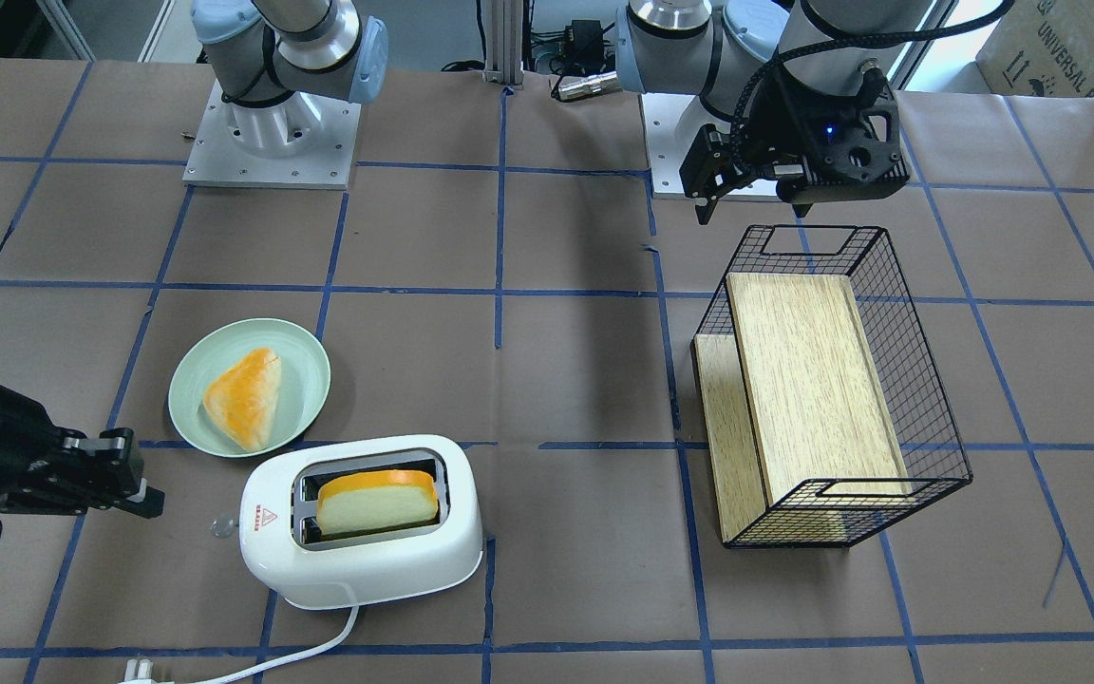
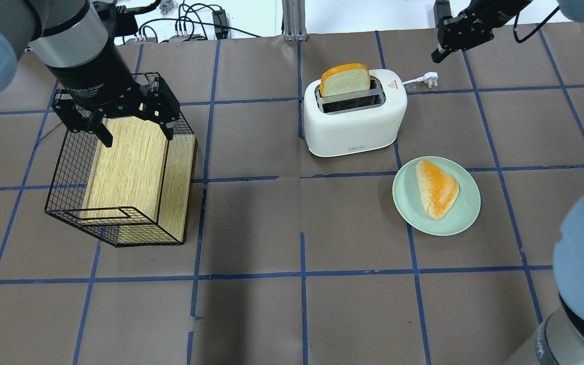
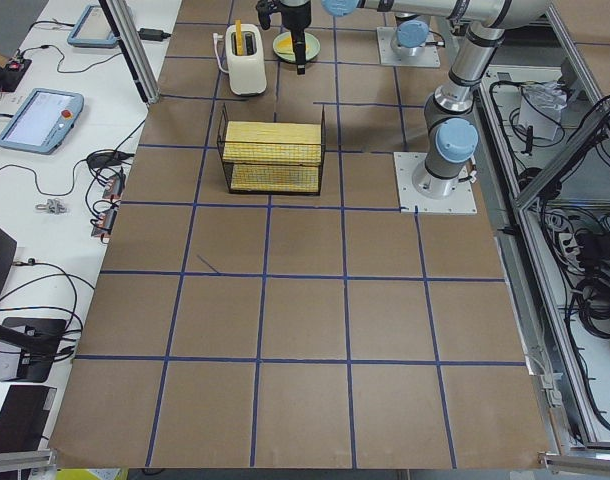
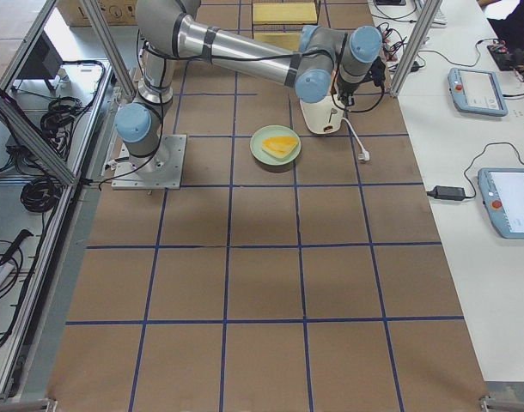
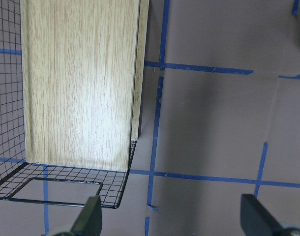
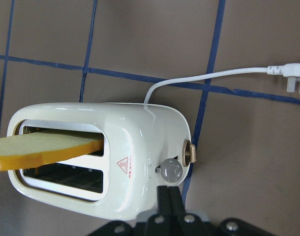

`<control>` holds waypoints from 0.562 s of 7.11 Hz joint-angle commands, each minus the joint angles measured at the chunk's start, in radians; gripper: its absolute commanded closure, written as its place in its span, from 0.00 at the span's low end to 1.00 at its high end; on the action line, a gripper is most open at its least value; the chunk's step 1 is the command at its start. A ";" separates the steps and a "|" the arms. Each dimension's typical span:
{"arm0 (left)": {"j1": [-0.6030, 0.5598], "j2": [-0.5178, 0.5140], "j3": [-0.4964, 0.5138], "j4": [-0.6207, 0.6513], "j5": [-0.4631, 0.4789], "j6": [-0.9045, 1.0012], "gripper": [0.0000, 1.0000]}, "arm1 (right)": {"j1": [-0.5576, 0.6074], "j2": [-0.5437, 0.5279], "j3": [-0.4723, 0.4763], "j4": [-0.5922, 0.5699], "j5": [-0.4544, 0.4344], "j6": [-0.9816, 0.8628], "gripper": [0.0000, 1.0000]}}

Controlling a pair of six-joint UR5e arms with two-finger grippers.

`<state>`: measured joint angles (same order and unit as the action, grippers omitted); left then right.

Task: Press toaster with right arm
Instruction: 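Lower the right gripper onto the toaster's side lever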

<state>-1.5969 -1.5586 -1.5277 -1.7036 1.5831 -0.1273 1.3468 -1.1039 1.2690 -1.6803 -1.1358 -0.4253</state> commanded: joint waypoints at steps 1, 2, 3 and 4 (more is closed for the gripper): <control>0.000 0.002 0.001 -0.001 0.000 0.000 0.00 | 0.018 0.059 -0.010 0.004 0.004 0.002 0.97; 0.000 0.000 0.000 -0.001 0.000 0.000 0.00 | 0.018 0.077 -0.008 0.004 0.002 0.005 0.97; 0.000 0.000 0.001 0.001 0.000 0.000 0.00 | 0.018 0.091 -0.010 0.004 0.002 0.005 0.97; 0.000 0.000 0.000 -0.001 0.000 0.000 0.00 | 0.018 0.105 -0.007 0.007 0.002 0.005 0.97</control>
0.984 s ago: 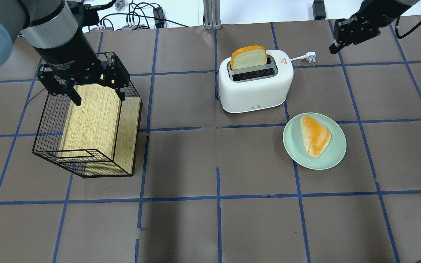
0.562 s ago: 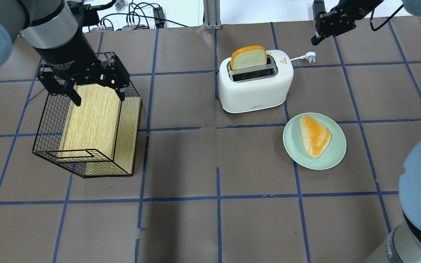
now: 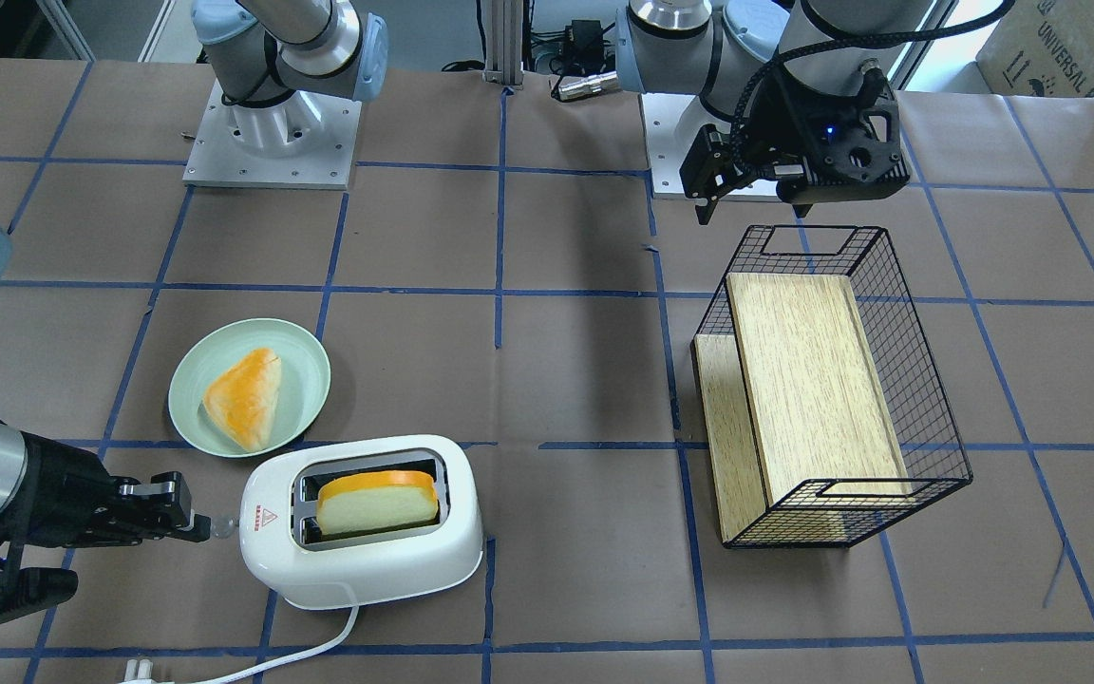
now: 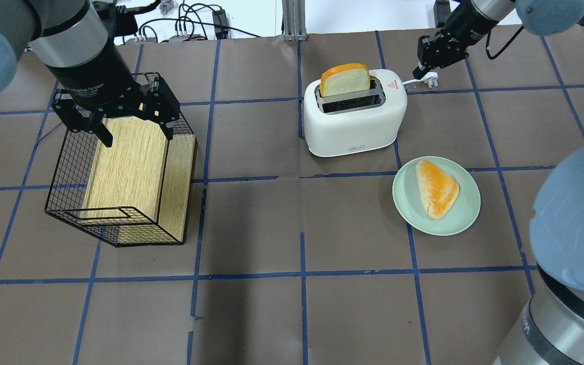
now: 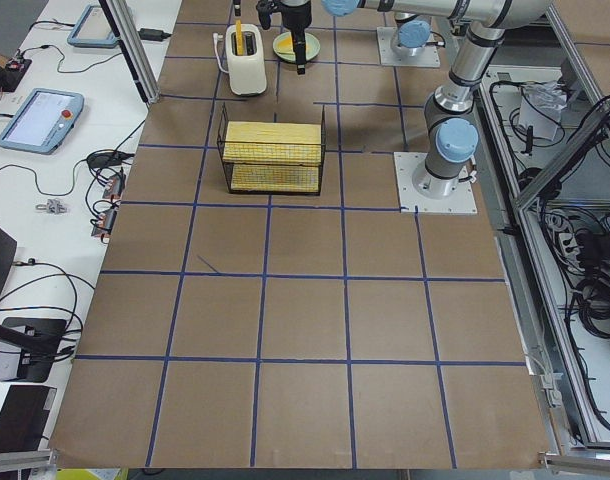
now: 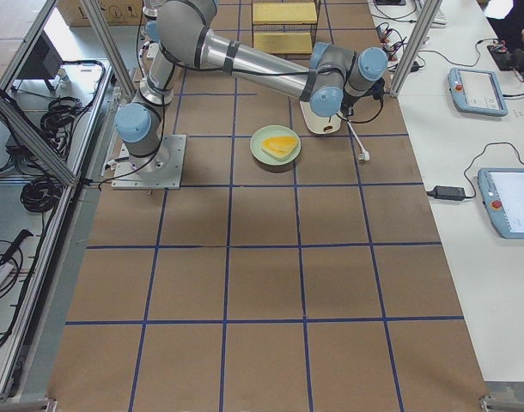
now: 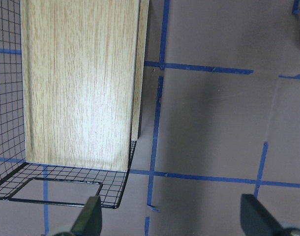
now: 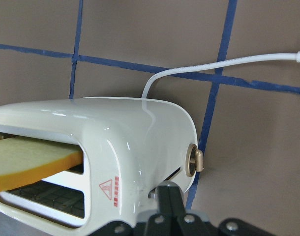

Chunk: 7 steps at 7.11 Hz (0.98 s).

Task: Press toaster with right arm
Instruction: 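Lower the right gripper onto the toaster's side lever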

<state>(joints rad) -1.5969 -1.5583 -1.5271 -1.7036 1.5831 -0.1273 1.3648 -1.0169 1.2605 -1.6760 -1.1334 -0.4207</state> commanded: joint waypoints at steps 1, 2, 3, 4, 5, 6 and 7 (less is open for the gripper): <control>0.000 0.000 -0.001 0.001 0.000 0.000 0.00 | 0.000 0.021 0.002 0.022 -0.002 0.000 0.97; 0.000 0.000 -0.001 -0.001 0.000 0.000 0.00 | 0.000 0.021 0.000 0.030 -0.006 0.000 0.97; 0.000 0.000 -0.001 -0.001 0.000 0.000 0.00 | -0.001 0.026 -0.003 0.030 -0.009 0.000 0.97; 0.000 0.000 -0.001 -0.001 0.000 0.000 0.00 | -0.001 0.029 -0.003 0.030 -0.009 0.000 0.97; 0.000 0.000 0.001 -0.001 0.000 0.000 0.00 | -0.001 0.040 -0.001 0.030 -0.009 0.000 0.97; 0.000 0.000 -0.001 -0.001 0.000 0.000 0.00 | -0.001 0.052 -0.001 0.032 -0.008 0.000 0.97; 0.000 0.000 -0.001 -0.001 0.000 0.000 0.00 | -0.001 0.055 0.000 0.041 -0.008 0.000 0.97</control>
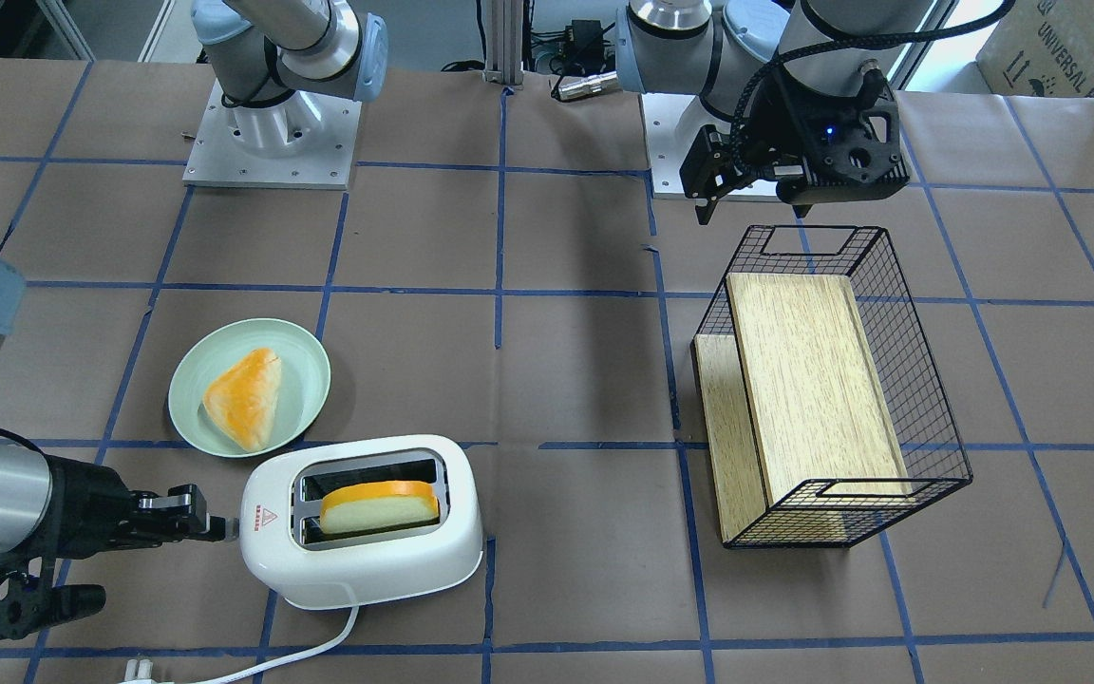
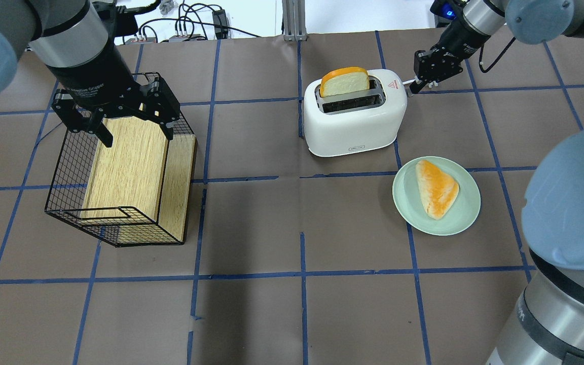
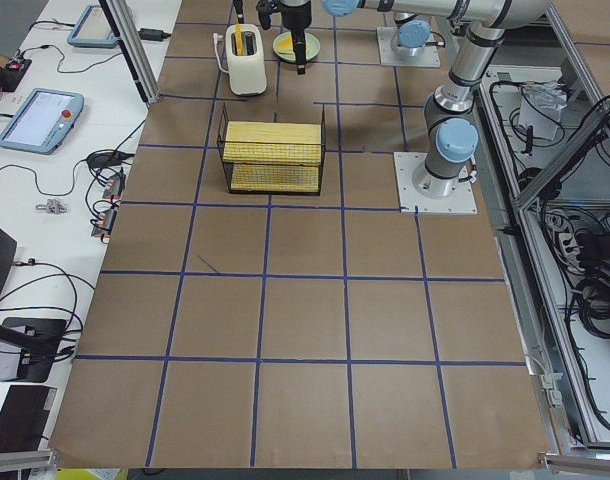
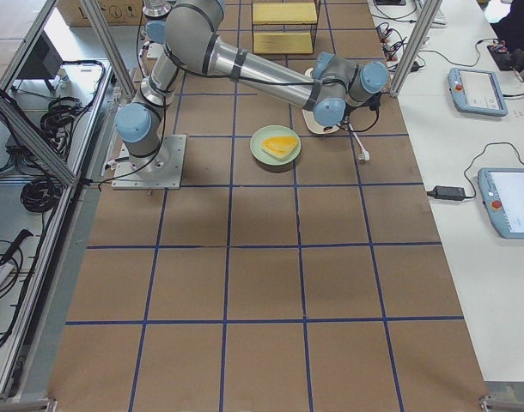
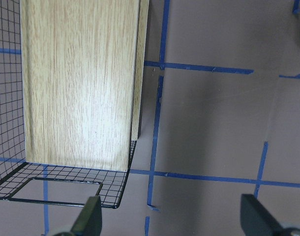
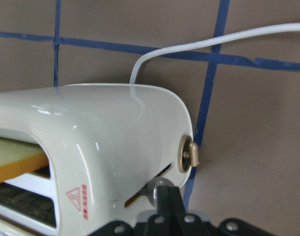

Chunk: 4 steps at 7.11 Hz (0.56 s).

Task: Press toaster with right arm
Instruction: 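Lower the right gripper onto the toaster's side lever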

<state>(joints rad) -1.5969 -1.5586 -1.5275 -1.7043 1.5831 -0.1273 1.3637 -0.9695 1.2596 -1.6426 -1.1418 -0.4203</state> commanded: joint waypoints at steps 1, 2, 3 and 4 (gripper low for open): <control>0.000 0.000 0.000 0.002 0.000 0.000 0.00 | 0.000 0.021 0.000 0.010 0.001 0.000 0.97; 0.000 0.000 0.000 0.000 0.000 0.000 0.00 | 0.000 0.031 0.000 0.010 0.001 0.000 0.97; 0.000 0.000 0.000 0.000 0.000 0.000 0.00 | -0.003 0.037 -0.002 0.010 0.001 -0.002 0.97; 0.000 0.000 0.001 0.002 0.000 0.000 0.00 | -0.006 0.044 -0.002 0.010 -0.001 -0.003 0.97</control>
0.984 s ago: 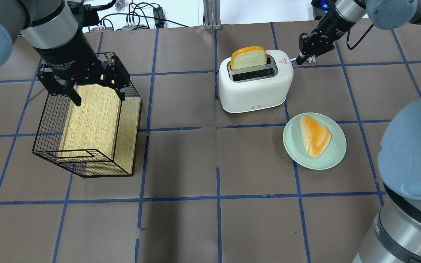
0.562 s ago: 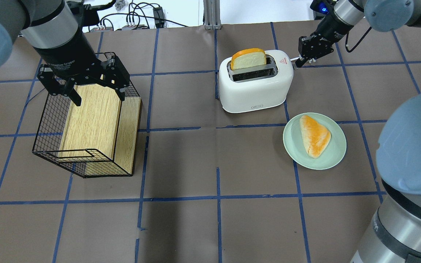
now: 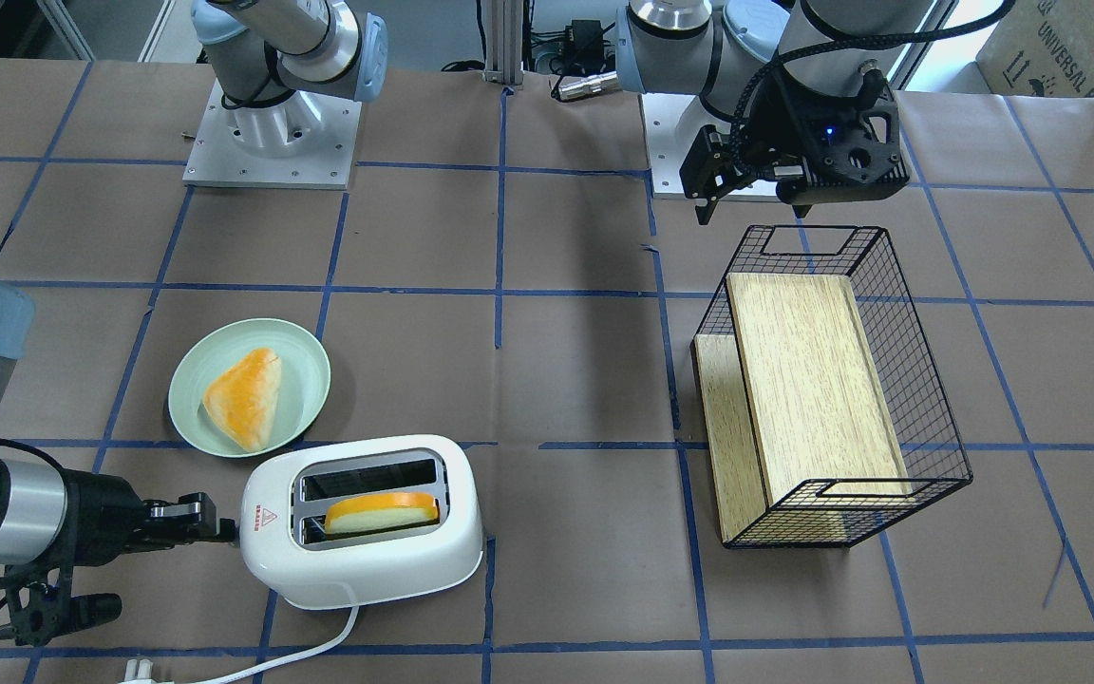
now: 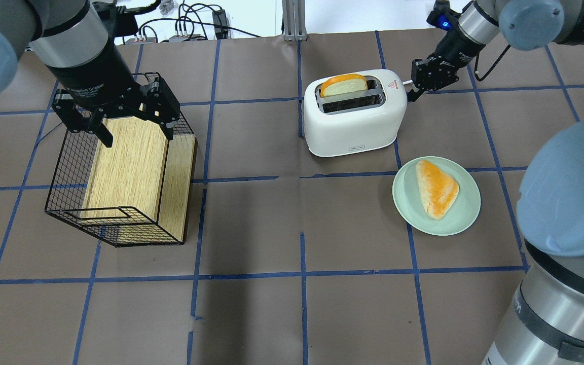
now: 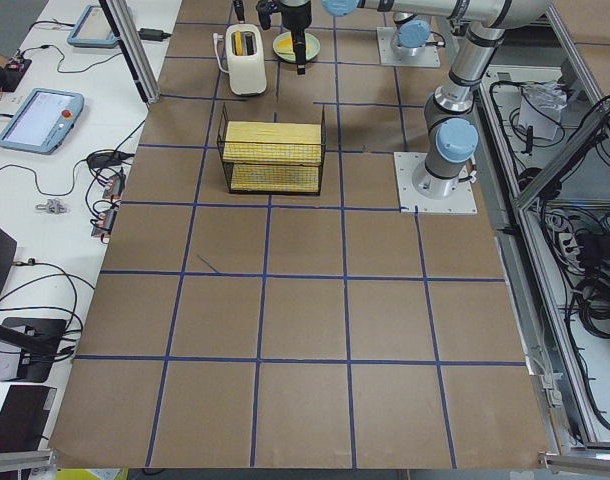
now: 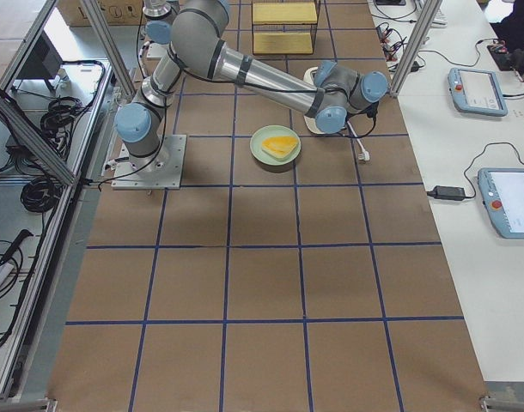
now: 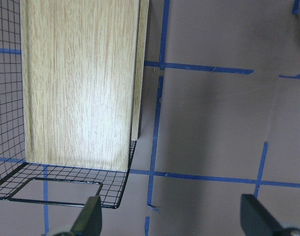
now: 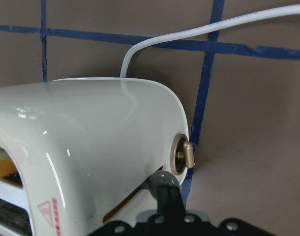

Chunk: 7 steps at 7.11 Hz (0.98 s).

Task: Press toaster with right arm
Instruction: 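Press the toaster lever down with the right gripper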

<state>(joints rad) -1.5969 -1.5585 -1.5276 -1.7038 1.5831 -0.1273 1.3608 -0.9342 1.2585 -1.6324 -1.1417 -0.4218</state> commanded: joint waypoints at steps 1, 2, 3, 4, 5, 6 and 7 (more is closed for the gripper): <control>0.000 0.000 0.000 0.000 0.000 0.000 0.00 | -0.003 0.011 -0.001 0.000 -0.001 -0.003 0.97; 0.000 0.000 0.000 0.000 0.000 0.000 0.00 | -0.003 0.012 -0.001 -0.001 -0.001 -0.003 0.97; 0.000 0.000 0.001 0.000 0.000 0.000 0.00 | -0.003 0.012 -0.001 -0.001 -0.001 -0.005 0.97; 0.000 0.000 0.000 0.001 0.000 0.000 0.00 | -0.003 0.023 -0.002 -0.001 -0.001 -0.005 0.97; 0.000 0.000 0.001 0.001 0.000 0.000 0.00 | -0.005 0.028 -0.004 -0.001 -0.003 -0.008 0.97; 0.000 0.000 0.000 0.001 0.000 0.000 0.00 | -0.005 0.028 -0.004 -0.001 -0.003 -0.008 0.97; 0.000 0.000 0.001 0.001 0.000 0.000 0.00 | -0.005 0.028 -0.004 -0.001 -0.003 -0.006 0.97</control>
<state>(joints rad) -1.5969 -1.5585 -1.5271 -1.7028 1.5831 -0.1273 1.3563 -0.9076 1.2551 -1.6337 -1.1442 -0.4288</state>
